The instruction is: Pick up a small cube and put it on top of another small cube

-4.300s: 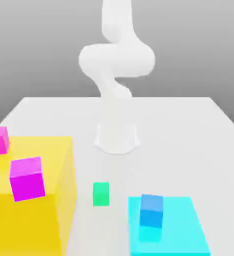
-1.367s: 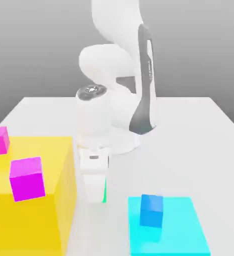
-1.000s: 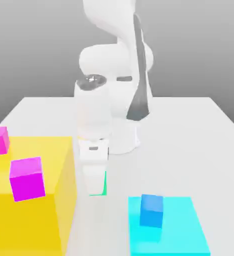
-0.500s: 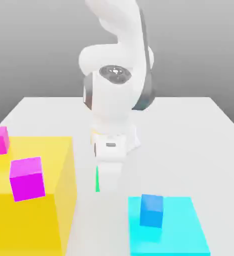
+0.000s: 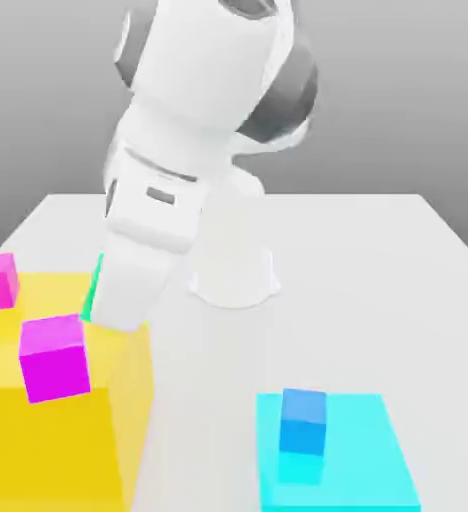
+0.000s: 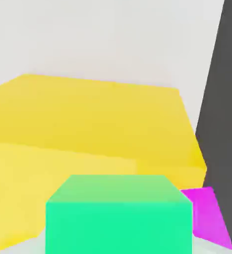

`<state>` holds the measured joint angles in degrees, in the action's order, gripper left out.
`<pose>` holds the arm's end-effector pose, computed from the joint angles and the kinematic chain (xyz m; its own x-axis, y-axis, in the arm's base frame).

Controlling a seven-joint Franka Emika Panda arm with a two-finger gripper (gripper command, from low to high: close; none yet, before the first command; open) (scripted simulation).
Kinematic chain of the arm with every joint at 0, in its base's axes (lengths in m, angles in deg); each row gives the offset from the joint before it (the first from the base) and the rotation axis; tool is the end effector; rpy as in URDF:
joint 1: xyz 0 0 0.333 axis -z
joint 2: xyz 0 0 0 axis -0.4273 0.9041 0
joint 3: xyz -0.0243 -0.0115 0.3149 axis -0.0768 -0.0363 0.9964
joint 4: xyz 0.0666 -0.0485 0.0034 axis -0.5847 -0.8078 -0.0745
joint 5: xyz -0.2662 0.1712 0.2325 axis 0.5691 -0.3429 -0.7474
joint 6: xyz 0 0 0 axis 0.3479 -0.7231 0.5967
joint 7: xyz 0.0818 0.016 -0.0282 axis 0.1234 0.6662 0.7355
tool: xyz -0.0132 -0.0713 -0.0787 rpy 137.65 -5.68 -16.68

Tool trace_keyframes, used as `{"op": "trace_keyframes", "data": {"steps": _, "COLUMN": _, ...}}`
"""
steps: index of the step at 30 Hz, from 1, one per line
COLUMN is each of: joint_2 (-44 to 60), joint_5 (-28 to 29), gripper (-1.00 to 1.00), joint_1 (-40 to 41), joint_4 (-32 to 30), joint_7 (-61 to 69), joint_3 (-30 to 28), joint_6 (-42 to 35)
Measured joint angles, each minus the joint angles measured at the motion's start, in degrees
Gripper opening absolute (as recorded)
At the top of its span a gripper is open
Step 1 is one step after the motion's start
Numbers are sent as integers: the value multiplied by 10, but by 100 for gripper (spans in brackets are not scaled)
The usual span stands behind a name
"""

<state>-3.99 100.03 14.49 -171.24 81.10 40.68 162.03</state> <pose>0.4679 -0.1104 0.4003 0.6171 0.6973 -0.3646 0.7783 -0.6094 0.1516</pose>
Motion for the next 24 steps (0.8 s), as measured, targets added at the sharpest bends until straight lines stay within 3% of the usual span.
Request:
{"op": "trace_keyframes", "data": {"steps": 12, "joint_2": -84, "joint_5": -109, "gripper": -100, "joint_1": 51, "joint_4": 21, "joint_7": 282, "joint_3": -133, "joint_6": -45}}
{"op": "trace_keyframes", "data": {"steps": 16, "joint_2": -113, "joint_5": -140, "gripper": -100, "joint_1": 59, "joint_4": -6, "joint_7": 360, "joint_3": -185, "joint_6": -16}}
{"op": "trace_keyframes", "data": {"steps": 20, "joint_2": -81, "joint_5": -156, "gripper": -100, "joint_1": 54, "joint_4": -56, "joint_7": 387, "joint_3": -219, "joint_6": 71}}
{"op": "trace_keyframes", "data": {"steps": 21, "joint_2": -74, "joint_5": -158, "gripper": 100, "joint_1": 53, "joint_4": -64, "joint_7": 389, "joint_3": -223, "joint_6": 84}}
{"op": "trace_keyframes", "data": {"steps": 24, "joint_2": -74, "joint_5": -158, "gripper": 100, "joint_1": 53, "joint_4": -64, "joint_7": 389, "joint_3": -223, "joint_6": 84}}
